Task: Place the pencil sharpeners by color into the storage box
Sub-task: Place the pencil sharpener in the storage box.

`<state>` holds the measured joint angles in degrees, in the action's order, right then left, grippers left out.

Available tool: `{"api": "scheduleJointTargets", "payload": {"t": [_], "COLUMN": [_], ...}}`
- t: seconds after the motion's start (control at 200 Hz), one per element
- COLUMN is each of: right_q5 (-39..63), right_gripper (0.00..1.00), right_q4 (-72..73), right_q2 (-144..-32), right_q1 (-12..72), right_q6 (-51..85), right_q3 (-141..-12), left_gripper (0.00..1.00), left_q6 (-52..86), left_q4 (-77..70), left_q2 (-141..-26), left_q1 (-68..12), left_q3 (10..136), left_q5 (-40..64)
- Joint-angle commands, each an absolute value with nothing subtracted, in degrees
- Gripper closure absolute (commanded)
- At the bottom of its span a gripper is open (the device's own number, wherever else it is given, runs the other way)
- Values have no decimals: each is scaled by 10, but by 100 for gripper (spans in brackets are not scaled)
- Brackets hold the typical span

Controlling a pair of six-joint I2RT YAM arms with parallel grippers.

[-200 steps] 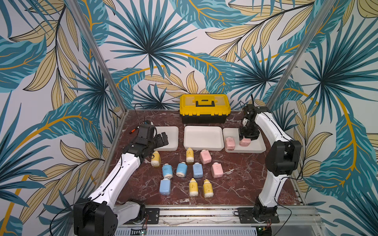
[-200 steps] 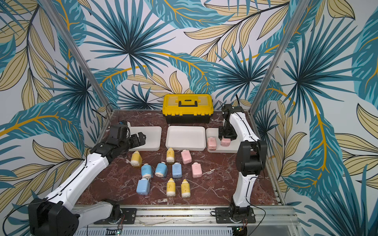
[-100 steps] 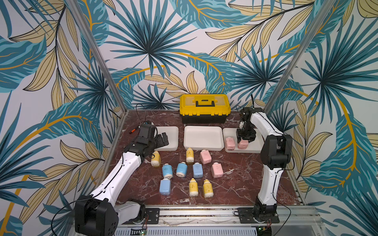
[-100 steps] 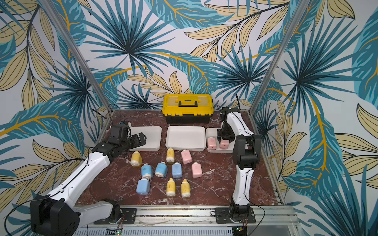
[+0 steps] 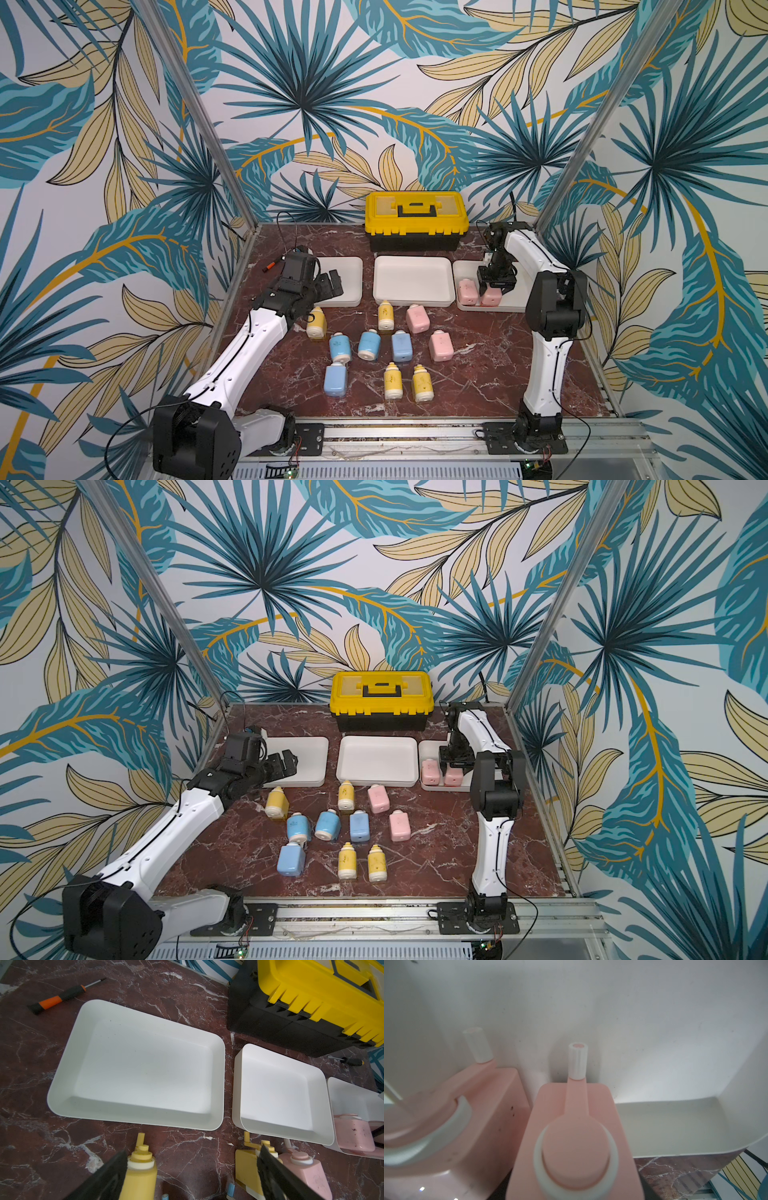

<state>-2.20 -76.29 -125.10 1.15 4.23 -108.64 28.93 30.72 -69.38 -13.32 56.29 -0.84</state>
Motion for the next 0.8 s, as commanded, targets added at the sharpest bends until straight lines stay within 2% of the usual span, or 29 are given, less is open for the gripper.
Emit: {"api": "scheduleJointTargets", "payload": {"t": [0.0, 0.441, 0.796], "right_q5": [-5, 10, 3], "right_gripper": [61, 61, 45], "right_q4": [-771, -767, -766], "right_q2": [-1262, -1278, -1280], "right_q1": [10, 11, 12], "right_q6": [46, 52, 54], "right_q3": [-1096, -1094, -1094], "left_gripper": [1, 0, 1], "left_q6": [281, 282, 280], "left_q4": [308, 308, 307], "left_q2": [-692, -696, -695], "left_q1": [-135, -135, -135], "left_q3": [577, 577, 578], "left_q5": [-9, -9, -10]}}
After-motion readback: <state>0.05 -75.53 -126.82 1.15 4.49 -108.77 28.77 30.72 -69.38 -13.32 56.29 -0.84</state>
